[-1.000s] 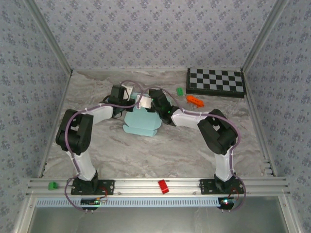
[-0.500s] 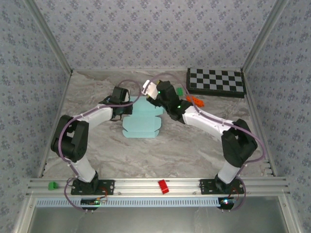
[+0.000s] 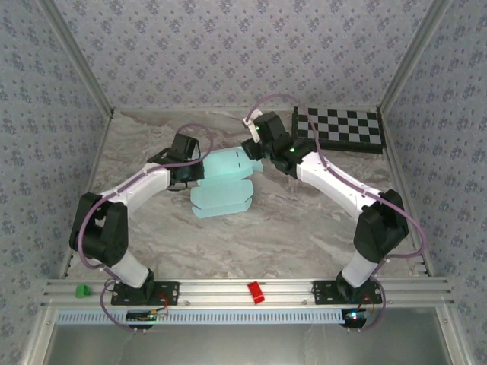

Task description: Fold the paper box

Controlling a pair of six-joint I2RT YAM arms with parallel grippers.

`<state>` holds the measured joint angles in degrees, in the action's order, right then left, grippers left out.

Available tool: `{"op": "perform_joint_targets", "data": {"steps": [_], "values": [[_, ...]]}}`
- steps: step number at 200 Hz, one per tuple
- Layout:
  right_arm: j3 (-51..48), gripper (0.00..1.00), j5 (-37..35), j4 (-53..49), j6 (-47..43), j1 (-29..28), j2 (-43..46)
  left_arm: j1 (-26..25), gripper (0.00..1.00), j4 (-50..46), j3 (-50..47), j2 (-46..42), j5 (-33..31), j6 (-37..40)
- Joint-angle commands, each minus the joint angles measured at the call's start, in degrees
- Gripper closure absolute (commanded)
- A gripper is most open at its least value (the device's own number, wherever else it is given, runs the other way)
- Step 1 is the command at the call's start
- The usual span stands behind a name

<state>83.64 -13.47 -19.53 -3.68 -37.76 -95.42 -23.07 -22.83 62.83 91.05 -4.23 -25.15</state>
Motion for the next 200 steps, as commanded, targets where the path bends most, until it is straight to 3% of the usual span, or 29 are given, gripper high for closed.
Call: {"op": "perform_joint_targets", "data": {"steps": [1, 27, 58, 85, 200], "values": [[3.77, 0.38, 2.88, -6.06, 6.25, -0.16, -1.55, -0.47, 1.00, -2.28, 0.37, -2.58, 1.80, -1.83], [7.32, 0.46, 2.25, -10.38, 11.42, -0.21, -4.61, -0.48, 1.00, -2.28, 0.49, -2.66, 3.14, -2.36], [8.23, 0.71, 4.28, -10.55, 13.15, -0.51, -6.98, -0.57, 1.00, -2.57, 1.07, -2.22, 4.06, -2.55], [9.67, 0.83, 2.31, -11.22, 13.29, -0.91, -8.67, -0.52, 1.00, -3.19, 1.49, -2.09, 3.88, -2.00], [13.79, 0.88, 2.62, -14.66, 15.11, -0.84, -14.53, -0.57, 1.00, -2.88, 1.68, -1.92, 4.38, -2.33]]}}
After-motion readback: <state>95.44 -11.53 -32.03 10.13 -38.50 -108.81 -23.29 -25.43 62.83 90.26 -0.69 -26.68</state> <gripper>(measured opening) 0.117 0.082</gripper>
